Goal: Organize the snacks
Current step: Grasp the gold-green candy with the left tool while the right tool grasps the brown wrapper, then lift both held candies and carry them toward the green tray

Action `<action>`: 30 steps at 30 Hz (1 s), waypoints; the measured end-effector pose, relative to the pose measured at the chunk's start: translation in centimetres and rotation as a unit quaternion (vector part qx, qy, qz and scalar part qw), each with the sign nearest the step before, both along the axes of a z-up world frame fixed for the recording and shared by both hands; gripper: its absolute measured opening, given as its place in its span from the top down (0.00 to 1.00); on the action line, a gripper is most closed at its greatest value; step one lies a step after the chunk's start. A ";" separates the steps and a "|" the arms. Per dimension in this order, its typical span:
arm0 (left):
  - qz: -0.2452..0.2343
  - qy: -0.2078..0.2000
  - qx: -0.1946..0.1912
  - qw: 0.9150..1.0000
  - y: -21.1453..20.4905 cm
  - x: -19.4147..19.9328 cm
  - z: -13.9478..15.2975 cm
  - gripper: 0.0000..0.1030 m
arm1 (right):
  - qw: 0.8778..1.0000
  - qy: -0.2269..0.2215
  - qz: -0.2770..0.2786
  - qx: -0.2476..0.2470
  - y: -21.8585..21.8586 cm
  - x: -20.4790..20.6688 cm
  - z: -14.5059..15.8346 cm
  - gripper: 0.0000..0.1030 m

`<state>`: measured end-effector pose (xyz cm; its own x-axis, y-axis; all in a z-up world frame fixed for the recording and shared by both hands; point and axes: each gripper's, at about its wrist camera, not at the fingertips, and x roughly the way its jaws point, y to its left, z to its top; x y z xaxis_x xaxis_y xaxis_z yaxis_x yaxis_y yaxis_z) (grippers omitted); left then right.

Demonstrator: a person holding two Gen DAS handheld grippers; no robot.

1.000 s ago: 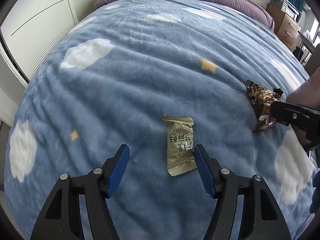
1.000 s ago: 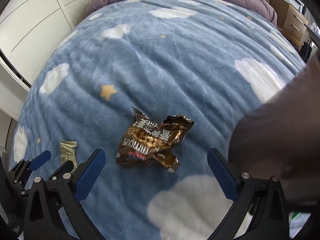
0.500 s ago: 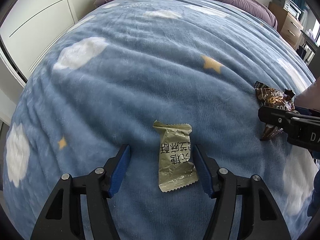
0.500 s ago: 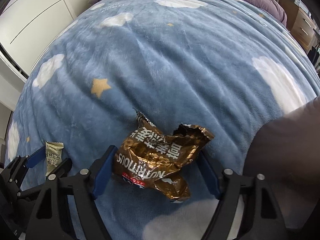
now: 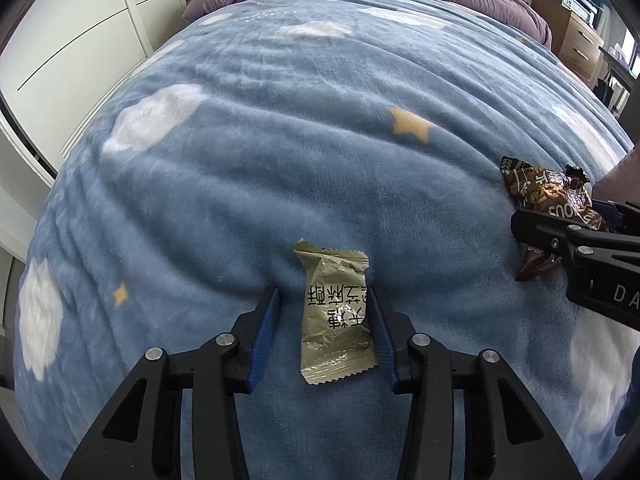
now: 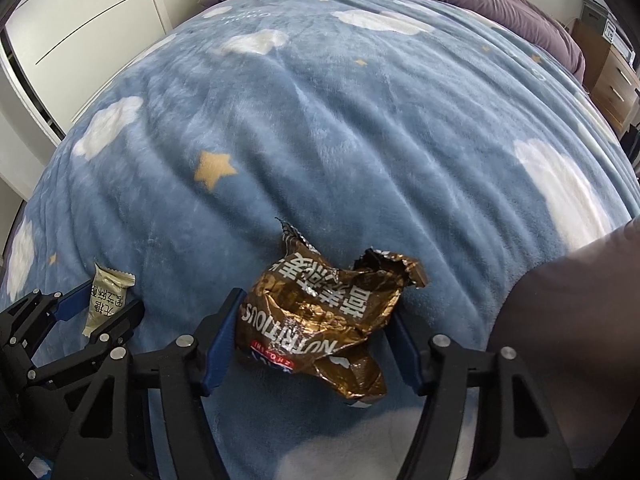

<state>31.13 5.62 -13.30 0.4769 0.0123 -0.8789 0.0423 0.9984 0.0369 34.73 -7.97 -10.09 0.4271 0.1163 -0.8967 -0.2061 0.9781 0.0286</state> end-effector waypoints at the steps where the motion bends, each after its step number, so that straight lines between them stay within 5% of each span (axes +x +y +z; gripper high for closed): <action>1: -0.001 -0.001 0.001 1.000 -0.1 0.0 0.0 0.66 | 1.000 -0.003 0.001 0.000 0.0 -0.1 0.0 0.02; 8: 0.003 0.002 -0.024 1.000 0.4 -0.1 0.1 0.76 | 1.000 -0.024 0.003 -0.001 -0.4 -1.0 0.4 0.23; 16: 0.015 0.011 -0.096 0.995 2.5 0.0 0.3 0.82 | 0.999 -0.036 0.011 -0.004 -0.1 -2.3 0.9 0.25; 24: 0.027 0.014 -0.127 0.991 3.6 0.2 0.5 0.82 | 0.999 -0.039 0.021 0.003 -0.2 -4.5 1.6 0.27; 30: 0.022 0.003 -0.115 0.993 3.0 -1.6 2.0 0.82 | 0.999 -0.043 0.024 0.013 -0.7 -6.8 2.7 0.28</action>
